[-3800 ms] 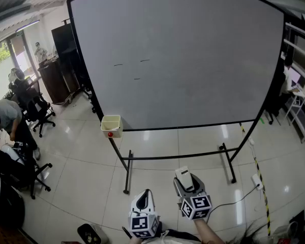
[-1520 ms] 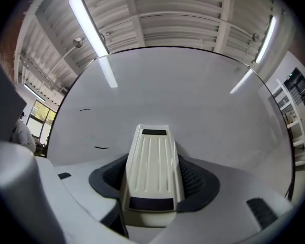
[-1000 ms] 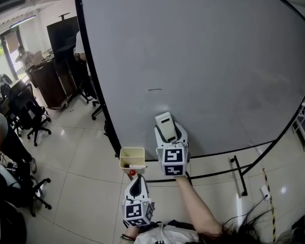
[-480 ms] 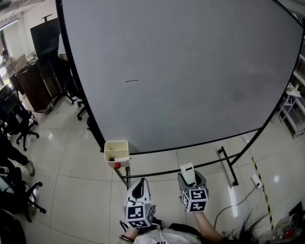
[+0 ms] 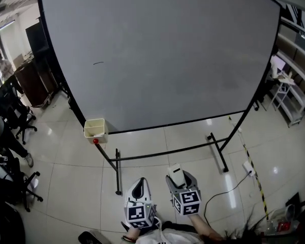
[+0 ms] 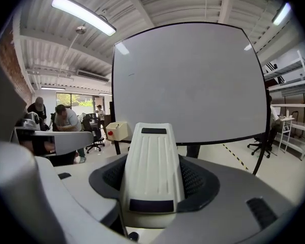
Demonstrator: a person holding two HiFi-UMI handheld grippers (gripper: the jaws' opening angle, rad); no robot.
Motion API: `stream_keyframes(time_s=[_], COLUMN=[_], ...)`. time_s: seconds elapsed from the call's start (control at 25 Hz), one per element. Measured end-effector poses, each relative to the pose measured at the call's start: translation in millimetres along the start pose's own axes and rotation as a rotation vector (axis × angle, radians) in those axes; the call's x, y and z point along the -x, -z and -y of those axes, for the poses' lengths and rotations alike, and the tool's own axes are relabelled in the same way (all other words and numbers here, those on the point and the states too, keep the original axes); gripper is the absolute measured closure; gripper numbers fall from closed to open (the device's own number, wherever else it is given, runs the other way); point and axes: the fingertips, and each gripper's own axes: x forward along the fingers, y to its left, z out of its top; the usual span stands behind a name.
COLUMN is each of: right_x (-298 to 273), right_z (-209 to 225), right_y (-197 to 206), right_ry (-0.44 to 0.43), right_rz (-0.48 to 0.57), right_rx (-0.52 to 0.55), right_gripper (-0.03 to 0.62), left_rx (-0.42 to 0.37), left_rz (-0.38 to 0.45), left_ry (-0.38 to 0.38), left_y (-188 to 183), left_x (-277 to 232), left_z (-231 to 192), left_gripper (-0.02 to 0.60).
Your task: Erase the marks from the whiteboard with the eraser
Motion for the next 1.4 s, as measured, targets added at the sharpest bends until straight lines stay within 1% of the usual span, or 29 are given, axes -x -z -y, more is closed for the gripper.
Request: stream_keyframes(time_s=[0.08, 0.16, 0.24, 0.36, 0.48, 0.56, 0.64, 0.72, 0.84, 1.04, 1.4], right_x=[22.7, 40.8, 53.9, 63.7, 67.4, 69.3, 74.7, 81.6, 82.4, 83.4, 86.8], right_z=[3.7, 4.7, 2.8, -5.0, -16.5, -19.8, -19.8, -23.5, -27.9, -46.9, -59.3], right_y=[5.5, 11.0, 15.9, 19.8, 18.5, 15.8, 16.3, 12.0, 12.3, 10.0, 18.2], right_ry=[-0.02, -0.038, -0.049, -0.064, -0.081, -0.085, -0.082, -0.08, -0.07, -0.093, -0.089], right_rz=[-0.001, -0.006, -0.006, 0.003, 0.001, -0.003, -0.003, 0.012, 0.024, 0.015, 0.01], right_rx=[-0.008, -0.012, -0.017, -0.015, 0.013, 0.022, 0.022, 0.009, 0.007, -0.001, 0.011], right_gripper=[0.315, 0.316, 0.316, 0.318, 0.319, 0.321, 0.321, 0.321, 0.321, 0.321, 0.321], left_rx=[0.006, 0.014, 0.015, -0.004, -0.02, -0.013, -0.001, -0.01, -0.031, -0.041, -0.034], left_rz=[-0.016, -0.028, -0.023, -0.009, -0.013, -0.007, -0.001, 0.008, -0.001, 0.012, 0.026], left_ry=[-0.004, -0.02, -0.038, -0.048, -0.018, -0.002, 0.004, 0.021, 0.023, 0.044, 0.029], left_y=[14.2, 22.7, 23.0, 18.1, 16.1, 12.1, 7.9, 2.5, 3.1, -3.1, -6.2], left_x=[19.7, 38.2, 53.0, 65.4, 66.4, 63.1, 66.0, 71.3, 73.8, 79.8, 95.8], left_z=[20.9, 32.7, 37.2, 37.4, 41.3, 44.9, 48.2, 52.9, 48.9, 46.3, 33.3], left_gripper=[0.591, 0.591, 0.591, 0.591, 0.591, 0.591, 0.591, 0.591, 0.591, 0.591, 0.591])
